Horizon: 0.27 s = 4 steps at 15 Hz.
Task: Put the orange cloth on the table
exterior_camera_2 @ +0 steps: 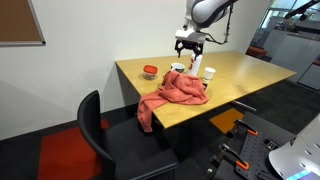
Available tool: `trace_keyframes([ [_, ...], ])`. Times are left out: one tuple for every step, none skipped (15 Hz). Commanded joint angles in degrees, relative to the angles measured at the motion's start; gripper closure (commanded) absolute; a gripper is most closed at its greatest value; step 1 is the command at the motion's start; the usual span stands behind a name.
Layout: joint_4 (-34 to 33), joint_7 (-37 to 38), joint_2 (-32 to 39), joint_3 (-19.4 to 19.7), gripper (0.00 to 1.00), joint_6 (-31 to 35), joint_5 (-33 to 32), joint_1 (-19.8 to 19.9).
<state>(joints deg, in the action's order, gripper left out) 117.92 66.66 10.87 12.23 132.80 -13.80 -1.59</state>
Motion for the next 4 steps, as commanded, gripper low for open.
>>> trace_keyframes([
  [1.65, 2.85, -5.60, -1.85, 0.00, -7.24, -3.54, 0.05],
  [1.56, 3.18, -6.34, -2.53, 0.00, -8.65, -3.83, 0.32],
  [1.52, 3.21, -6.96, -3.13, 0.00, -9.63, -3.79, 0.51],
  [1.72, 2.93, -7.50, -3.66, 0.00, -9.63, -3.77, 0.71],
])
